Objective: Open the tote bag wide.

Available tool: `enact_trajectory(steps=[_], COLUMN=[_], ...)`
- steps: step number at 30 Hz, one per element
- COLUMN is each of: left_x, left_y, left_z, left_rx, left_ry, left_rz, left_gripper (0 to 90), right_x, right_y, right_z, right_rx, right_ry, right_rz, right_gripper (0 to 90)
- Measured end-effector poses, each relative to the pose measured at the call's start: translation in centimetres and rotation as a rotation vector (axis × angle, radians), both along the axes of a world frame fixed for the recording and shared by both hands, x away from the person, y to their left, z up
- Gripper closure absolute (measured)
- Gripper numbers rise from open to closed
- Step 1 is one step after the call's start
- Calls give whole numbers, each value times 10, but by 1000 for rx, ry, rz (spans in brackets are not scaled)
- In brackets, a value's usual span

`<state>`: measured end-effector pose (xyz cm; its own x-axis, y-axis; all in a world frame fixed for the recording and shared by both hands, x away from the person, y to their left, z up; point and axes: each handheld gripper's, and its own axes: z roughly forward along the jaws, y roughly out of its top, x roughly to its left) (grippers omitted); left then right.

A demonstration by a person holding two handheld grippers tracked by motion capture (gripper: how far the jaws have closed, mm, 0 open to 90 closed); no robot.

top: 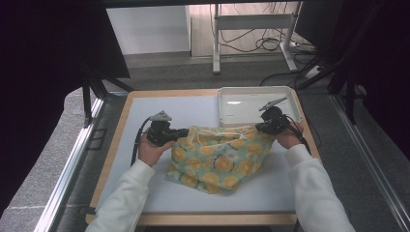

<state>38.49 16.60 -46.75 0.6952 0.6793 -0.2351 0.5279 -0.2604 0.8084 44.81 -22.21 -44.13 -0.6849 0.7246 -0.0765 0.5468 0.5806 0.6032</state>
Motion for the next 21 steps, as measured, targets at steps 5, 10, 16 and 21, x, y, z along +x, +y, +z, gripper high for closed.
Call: enact_trajectory(steps=[5,10,16,21], left_x=[0,0,-1,-1], left_y=[0,1,3,5], left_z=[0,1,2,3], left_rx=[-2,-6,-10,-13], left_ry=[1,-1,-5,-9], left_rz=[2,6,11,14], left_gripper=[896,896,896,896], right_x=[-3,-6,-12,-17], right_y=[1,0,-3,-5], right_z=[5,11,20,26], right_rx=[29,65,102,132], right_ry=[-24,-51,-93,-120], right_rz=[6,11,17,19], right_gripper=[891,891,891,891])
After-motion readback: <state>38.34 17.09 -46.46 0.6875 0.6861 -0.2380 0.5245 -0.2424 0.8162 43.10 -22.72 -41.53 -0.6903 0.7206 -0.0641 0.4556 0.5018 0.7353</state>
